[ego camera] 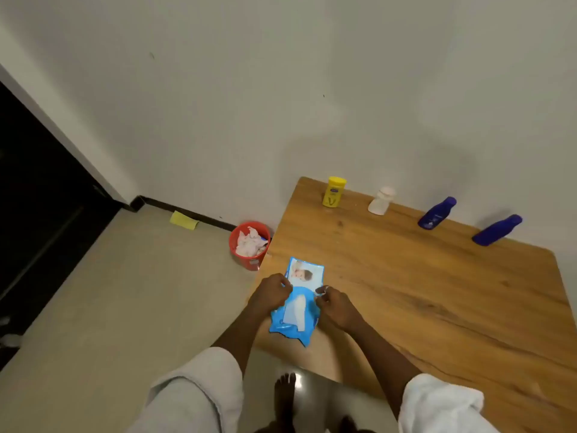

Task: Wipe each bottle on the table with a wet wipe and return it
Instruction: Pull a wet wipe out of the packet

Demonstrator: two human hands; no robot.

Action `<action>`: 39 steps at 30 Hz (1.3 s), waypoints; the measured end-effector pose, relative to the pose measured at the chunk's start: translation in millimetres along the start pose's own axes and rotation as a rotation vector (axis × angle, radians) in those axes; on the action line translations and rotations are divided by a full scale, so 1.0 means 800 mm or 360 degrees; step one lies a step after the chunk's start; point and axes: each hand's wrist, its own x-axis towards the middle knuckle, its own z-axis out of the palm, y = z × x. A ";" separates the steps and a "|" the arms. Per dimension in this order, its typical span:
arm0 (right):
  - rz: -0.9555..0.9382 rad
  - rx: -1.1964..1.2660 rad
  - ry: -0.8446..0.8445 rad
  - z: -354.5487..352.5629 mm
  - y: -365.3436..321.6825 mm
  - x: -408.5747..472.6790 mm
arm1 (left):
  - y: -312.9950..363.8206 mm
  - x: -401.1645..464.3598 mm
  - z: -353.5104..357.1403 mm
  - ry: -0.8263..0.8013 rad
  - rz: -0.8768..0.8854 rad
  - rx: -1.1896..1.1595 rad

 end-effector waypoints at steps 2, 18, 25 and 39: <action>0.0055 0.0062 -0.0007 0.009 0.002 -0.001 | 0.003 0.001 0.007 -0.0111 -0.0045 -0.0041; 0.0571 0.0889 -0.0144 0.053 0.030 0.019 | -0.016 -0.004 0.080 0.0196 -0.0144 0.0056; 0.0596 0.1039 -0.0147 0.023 0.023 0.006 | -0.008 0.009 0.066 0.0053 -0.0182 -0.0174; 0.0461 0.1728 0.0077 -0.096 -0.002 0.008 | 0.174 0.024 -0.001 -0.0251 0.0211 -0.0541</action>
